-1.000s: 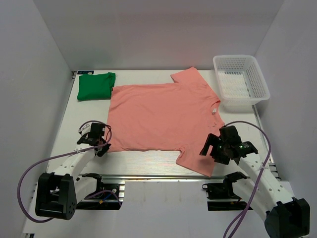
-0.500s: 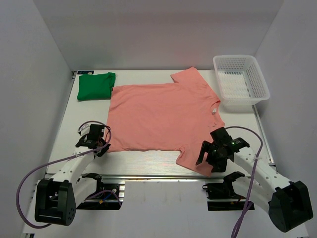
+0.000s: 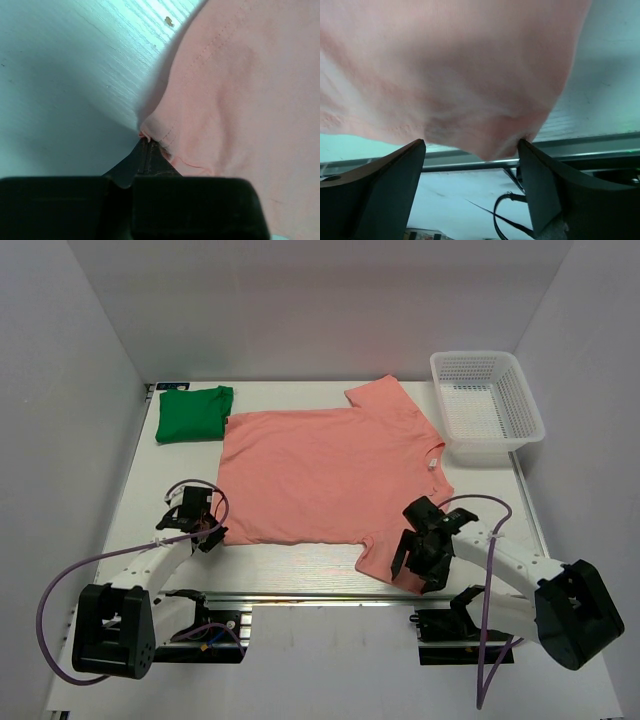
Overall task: Fold and stack the t-shirts
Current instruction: Grap the side of the flattened tshirt closest away from the robot with both arms, then fold the flattened tshirt in 1/3 of the way
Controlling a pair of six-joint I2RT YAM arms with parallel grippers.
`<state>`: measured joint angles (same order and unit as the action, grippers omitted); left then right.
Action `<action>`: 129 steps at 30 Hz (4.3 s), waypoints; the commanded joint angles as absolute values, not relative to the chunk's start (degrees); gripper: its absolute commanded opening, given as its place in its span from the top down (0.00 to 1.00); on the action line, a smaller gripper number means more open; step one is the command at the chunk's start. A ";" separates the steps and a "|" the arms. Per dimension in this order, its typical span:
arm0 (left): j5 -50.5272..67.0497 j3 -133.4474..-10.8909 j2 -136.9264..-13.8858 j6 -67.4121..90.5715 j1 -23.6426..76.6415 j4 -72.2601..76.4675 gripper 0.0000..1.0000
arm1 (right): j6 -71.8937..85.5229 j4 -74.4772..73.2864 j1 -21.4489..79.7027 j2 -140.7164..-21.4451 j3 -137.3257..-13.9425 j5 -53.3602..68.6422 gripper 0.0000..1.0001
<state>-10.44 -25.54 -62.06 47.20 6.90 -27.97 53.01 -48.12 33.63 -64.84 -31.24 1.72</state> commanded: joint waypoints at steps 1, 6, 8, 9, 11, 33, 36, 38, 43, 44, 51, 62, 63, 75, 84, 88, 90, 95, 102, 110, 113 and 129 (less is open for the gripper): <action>-8.26 -25.58 -62.23 45.18 6.77 -26.81 1.00 | 56.33 -43.79 34.37 -64.77 -30.32 0.18 0.21; -8.26 -25.58 -61.62 43.95 6.77 -26.81 1.00 | 56.16 -37.10 35.77 -66.71 -29.01 -1.23 0.47; -8.26 -25.58 -61.61 43.42 6.77 -26.20 1.00 | 56.86 -35.61 36.03 -67.15 -28.65 -1.58 0.58; -7.74 -25.58 -61.61 43.42 6.77 -26.19 1.00 | 56.87 -35.60 36.12 -66.97 -28.48 -1.76 0.66; -7.73 -25.58 -61.61 43.42 6.77 -25.67 1.00 | 57.04 -35.86 36.47 -66.45 -28.74 -1.85 0.84; -1.32 -29.36 -51.94 44.74 8.00 -43.51 1.00 | 59.77 -61.87 35.86 -51.24 -37.79 -3.51 1.00; -1.32 -29.96 -50.81 44.74 8.00 -42.98 1.00 | 58.02 -60.13 35.77 -52.29 -39.11 -4.92 1.00; -1.32 -30.84 -50.80 44.74 7.47 -41.06 1.00 | 56.87 -55.05 35.60 -53.17 -39.46 -6.06 1.00; -2.37 -36.29 -54.39 44.74 7.47 -35.17 1.00 | 53.97 -47.02 34.54 -58.17 -44.03 -9.83 1.00; -1.85 -37.52 -56.93 44.21 6.95 -33.24 1.00 | 53.18 -46.24 34.37 -58.79 -46.56 -13.24 1.00; -0.01 -43.93 -68.45 44.21 6.94 -27.25 1.00 | 51.25 -35.80 30.24 -60.82 -51.41 -23.28 1.00; -8.78 -56.76 -79.01 46.41 6.33 -28.39 1.00 | 44.57 -27.79 20.40 -72.76 -61.78 -26.63 1.00; -9.57 -57.47 -79.71 46.41 6.33 -28.39 1.00 | 44.21 -26.99 18.74 -73.12 -62.05 -26.54 1.00; -14.24 -67.23 -91.22 45.80 4.57 -25.66 1.00 | 30.33 -15.39 12.48 -89.45 -71.10 -15.56 1.00; -13.62 -74.68 -104.32 45.97 4.57 -24.25 1.00 | 25.75 -12.48 9.50 -101.86 -78.83 -13.98 0.71; -15.55 -83.83 -109.15 46.58 4.57 -33.21 0.65 | 23.12 -14.14 9.75 -106.78 -86.29 -7.49 0.21; -15.56 -86.21 -109.68 45.97 4.57 -35.32 0.48 | 22.77 -14.33 9.67 -106.61 -87.36 -5.11 0.17; -15.03 -82.81 -104.51 43.16 4.57 -34.10 0.20 | 22.85 -12.22 10.11 -100.29 -81.40 -0.80 0.16; -4.78 -74.81 -98.89 37.01 6.23 -28.84 0.00 | 25.22 -10.90 10.02 -91.68 -65.95 2.11 0.10; 5.54 -63.90 -99.66 35.34 10.27 -20.74 0.00 | 28.91 -10.63 9.41 -94.92 -57.31 6.59 0.10; 4.41 -62.41 -101.43 35.33 10.99 -23.02 0.00 | 31.01 -10.46 8.70 -97.90 -55.99 8.61 0.10; 2.46 -35.70 -82.54 36.64 11.43 -36.99 0.00 | 43.15 -21.17 7.91 -68.51 -24.79 8.35 0.10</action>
<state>1.76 -42.00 -83.02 35.90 11.40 -23.75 40.42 -8.58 7.68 -72.23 -30.20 9.56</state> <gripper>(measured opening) 0.995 0.903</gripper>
